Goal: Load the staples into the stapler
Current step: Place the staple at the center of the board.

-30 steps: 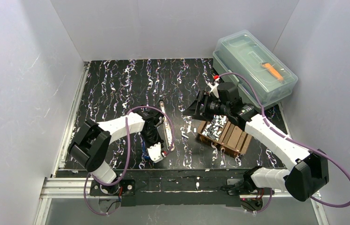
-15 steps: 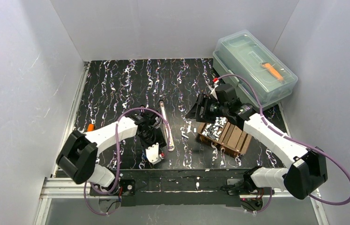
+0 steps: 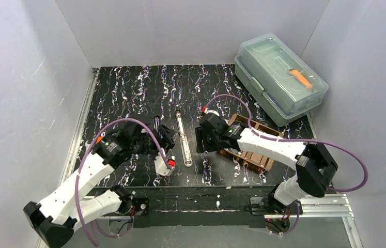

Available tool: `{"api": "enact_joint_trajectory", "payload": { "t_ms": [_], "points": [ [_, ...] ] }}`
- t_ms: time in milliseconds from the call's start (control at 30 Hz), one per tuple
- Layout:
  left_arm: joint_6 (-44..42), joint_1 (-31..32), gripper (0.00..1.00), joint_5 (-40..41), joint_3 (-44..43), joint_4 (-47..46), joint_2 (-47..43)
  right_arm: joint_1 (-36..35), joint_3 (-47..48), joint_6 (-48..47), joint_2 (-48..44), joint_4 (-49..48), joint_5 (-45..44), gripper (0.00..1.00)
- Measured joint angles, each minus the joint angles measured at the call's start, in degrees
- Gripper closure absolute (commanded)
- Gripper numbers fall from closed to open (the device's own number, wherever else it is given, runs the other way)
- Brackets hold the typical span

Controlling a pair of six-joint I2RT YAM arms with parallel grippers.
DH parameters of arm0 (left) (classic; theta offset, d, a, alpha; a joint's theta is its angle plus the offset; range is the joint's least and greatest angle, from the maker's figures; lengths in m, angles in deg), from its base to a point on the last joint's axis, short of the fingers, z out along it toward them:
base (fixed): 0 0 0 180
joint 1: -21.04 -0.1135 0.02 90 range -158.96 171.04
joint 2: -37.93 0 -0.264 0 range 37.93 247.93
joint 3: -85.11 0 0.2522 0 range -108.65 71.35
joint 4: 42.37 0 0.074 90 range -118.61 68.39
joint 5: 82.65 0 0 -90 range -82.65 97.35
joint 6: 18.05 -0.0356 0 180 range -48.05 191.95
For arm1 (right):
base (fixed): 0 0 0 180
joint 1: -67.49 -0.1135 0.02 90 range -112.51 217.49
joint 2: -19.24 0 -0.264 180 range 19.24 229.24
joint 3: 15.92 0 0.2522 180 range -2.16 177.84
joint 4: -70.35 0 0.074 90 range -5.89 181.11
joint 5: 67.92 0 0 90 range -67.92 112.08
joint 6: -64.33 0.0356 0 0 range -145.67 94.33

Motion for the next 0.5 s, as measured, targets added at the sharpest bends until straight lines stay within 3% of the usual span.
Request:
{"api": "enact_joint_trajectory", "payload": {
  "t_ms": [233,500],
  "points": [
    [19.4,0.0,0.42,-0.3,1.0,-1.5,-9.8,-1.7,-0.8,-4.8,1.8,-1.0,-6.7,0.24],
    [29.2,-0.1,0.42,-0.5,1.0,-1.6,-10.9,-1.6,-5.6,-7.0,3.3,-6.5,-7.5,0.22]
  ]
}}
